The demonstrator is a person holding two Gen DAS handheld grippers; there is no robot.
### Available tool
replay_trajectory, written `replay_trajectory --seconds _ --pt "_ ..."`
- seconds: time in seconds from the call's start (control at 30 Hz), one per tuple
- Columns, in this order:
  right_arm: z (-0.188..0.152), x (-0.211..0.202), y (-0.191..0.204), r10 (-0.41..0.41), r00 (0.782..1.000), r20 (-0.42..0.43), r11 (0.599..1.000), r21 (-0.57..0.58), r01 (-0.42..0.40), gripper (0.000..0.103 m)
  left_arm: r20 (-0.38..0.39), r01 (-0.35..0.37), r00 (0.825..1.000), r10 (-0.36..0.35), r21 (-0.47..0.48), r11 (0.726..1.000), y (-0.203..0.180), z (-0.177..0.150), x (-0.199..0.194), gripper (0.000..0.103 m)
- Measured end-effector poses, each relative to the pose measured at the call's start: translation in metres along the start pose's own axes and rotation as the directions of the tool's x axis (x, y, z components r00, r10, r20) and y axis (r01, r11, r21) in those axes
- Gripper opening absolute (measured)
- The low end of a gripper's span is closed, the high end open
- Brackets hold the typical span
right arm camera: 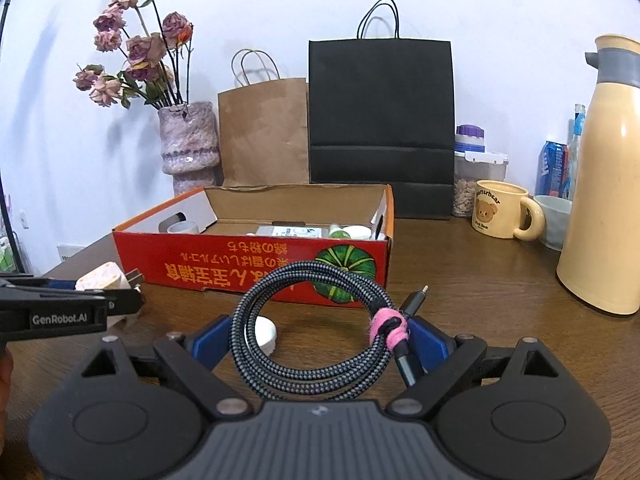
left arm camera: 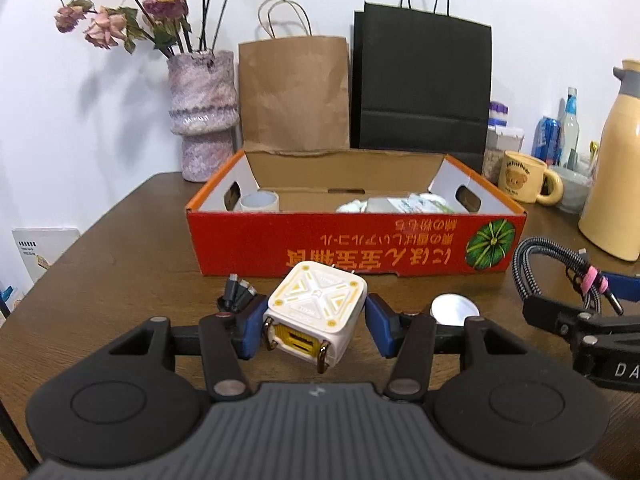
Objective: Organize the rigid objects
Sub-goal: 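Carry the adapter and braided cable over the red box with both tools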
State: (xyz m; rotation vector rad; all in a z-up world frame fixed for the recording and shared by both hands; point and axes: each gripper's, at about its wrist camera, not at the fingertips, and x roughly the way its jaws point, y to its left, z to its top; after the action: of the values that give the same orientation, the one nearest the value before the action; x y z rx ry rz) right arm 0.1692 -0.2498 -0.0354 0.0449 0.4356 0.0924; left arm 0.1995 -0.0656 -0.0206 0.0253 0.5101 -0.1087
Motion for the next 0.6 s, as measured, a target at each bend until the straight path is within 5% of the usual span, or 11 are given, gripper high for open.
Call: replay_trajectory --seconds 0.6 --pt "0.038 -0.001 0.016 0.025 0.997 0.074 1.000 -0.017 -0.023 0.093 0.051 -0.040 0.998 0.042 -0.033 0.999 0.003 0.030 -0.011 0.053"
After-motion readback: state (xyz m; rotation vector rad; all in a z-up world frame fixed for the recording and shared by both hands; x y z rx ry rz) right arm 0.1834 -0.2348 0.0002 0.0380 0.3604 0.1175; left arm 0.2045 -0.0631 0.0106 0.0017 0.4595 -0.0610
